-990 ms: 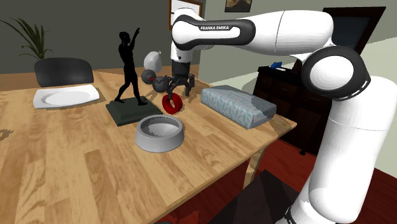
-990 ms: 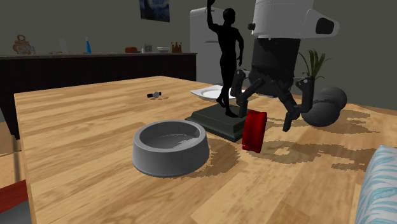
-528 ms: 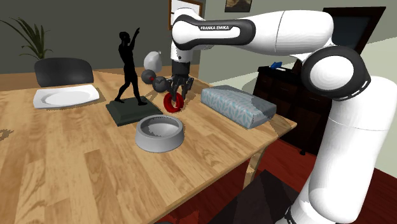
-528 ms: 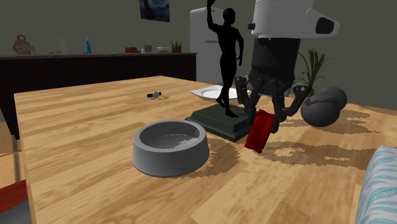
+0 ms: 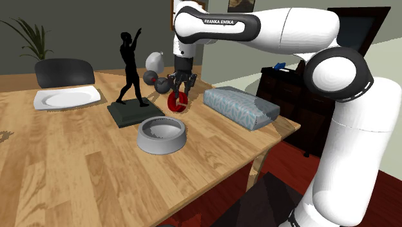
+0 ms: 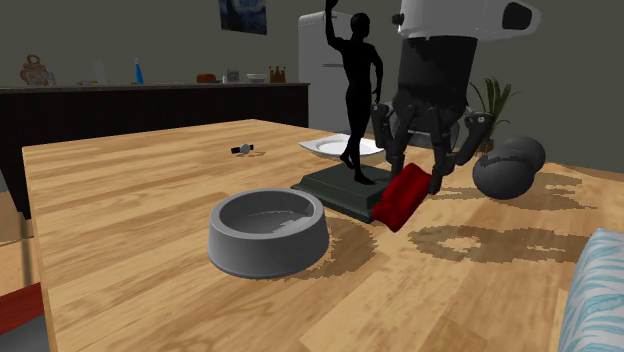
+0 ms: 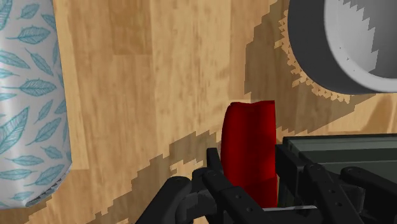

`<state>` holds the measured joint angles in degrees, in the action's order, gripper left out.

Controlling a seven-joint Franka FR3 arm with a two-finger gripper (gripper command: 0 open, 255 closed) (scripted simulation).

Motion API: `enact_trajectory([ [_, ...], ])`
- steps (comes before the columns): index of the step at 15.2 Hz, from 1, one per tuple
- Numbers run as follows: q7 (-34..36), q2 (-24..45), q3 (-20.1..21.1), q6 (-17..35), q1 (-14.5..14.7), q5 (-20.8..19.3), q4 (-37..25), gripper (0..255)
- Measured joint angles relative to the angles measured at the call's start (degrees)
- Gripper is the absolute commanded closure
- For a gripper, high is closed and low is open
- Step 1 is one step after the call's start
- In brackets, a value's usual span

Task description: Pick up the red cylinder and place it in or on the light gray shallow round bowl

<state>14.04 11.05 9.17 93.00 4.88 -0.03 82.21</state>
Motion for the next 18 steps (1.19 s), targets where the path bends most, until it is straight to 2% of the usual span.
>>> enact_trajectory([
  [6,0.2,1.3,0.1,-4.9,0.2,-0.2,-6.2,255],
  [18,1.0,7.7,0.3,-17.6,1.4,-1.3,-25.3,255],
])
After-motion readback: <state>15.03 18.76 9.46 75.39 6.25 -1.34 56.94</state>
